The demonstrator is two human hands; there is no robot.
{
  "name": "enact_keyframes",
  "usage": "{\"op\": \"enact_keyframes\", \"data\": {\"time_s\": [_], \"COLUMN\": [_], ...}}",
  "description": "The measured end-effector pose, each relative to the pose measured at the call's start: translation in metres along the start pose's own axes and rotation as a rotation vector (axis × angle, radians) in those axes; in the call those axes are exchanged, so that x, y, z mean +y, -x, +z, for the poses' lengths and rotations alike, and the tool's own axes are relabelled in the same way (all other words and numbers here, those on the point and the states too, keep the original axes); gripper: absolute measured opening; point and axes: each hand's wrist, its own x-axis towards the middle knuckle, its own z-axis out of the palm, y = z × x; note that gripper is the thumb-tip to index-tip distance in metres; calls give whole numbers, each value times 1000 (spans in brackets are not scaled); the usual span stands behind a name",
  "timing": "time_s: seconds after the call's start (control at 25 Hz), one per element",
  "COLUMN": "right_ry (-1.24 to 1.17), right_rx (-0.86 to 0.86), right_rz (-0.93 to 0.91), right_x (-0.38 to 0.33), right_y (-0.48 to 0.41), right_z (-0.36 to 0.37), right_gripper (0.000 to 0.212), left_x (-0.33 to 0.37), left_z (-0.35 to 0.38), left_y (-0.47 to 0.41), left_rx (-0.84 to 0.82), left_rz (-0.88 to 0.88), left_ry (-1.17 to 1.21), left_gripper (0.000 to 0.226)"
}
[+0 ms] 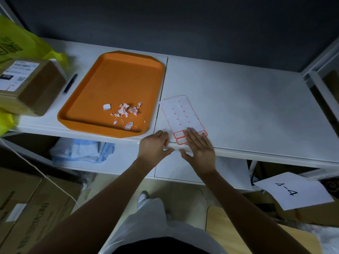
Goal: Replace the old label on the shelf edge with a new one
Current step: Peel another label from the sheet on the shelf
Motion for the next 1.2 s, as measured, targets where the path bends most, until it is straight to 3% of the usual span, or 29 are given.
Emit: {"op": "enact_keyframes", "data": {"time_s": [0.56,1.0,1.2], "right_ry": [4,-95,-101], "right_rx": [-24,-96,-115], "right_rz": [95,-15,-16], "right_x": [-13,4,5], "right_y": [-4,1,0], "right_z": [-2,-4,-7], "right_gripper": [69,60,62], "left_x": [3,2,4], "left_z": [-2,1,3], "left_y": [-2,-2,-3], "left_rx": [-82,-37,-25], "left_rz": [-45,-33,-24], "left_ry": [-58,-50,-89], "left_gripper": [38,38,59]}}
